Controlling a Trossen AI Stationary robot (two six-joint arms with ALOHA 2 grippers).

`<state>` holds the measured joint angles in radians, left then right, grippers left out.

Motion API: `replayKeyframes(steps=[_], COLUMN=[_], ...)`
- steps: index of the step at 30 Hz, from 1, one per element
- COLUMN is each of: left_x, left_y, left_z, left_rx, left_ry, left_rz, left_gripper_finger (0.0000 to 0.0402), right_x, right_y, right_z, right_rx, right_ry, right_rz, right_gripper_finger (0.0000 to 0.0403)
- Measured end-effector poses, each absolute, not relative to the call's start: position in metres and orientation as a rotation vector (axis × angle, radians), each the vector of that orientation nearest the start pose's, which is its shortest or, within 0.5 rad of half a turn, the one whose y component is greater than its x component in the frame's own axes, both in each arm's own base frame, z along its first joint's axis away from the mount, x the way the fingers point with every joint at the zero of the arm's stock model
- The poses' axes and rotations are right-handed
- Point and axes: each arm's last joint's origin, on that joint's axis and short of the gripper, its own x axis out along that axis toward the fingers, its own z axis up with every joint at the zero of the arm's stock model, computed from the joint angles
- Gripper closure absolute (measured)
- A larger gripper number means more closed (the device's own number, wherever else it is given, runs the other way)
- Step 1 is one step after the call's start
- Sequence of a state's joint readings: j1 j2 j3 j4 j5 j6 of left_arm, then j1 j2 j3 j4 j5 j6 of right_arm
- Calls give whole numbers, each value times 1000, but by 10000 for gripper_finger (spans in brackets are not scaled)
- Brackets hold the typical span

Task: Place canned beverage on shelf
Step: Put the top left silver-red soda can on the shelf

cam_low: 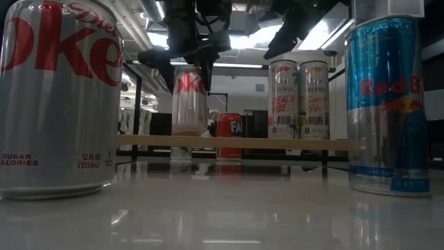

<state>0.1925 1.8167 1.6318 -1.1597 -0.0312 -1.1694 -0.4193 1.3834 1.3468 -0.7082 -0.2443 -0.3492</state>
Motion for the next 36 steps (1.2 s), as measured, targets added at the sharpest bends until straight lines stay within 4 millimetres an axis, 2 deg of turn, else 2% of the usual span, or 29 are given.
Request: replayKeyframes(steps=[11, 36], left_x=[352, 353], left_y=[62, 59], left_z=[278, 278], left_rx=[-1046, -1016], left_ry=[1107, 1121], left_rz=[928, 902], left_gripper_finger=[80, 76], right_x=[266, 266], right_y=[-111, -111], right_z=[349, 349], right_rx=[-91, -91], right_ry=[722, 722], right_rz=[-42, -41], right_gripper_finger=[42, 42])
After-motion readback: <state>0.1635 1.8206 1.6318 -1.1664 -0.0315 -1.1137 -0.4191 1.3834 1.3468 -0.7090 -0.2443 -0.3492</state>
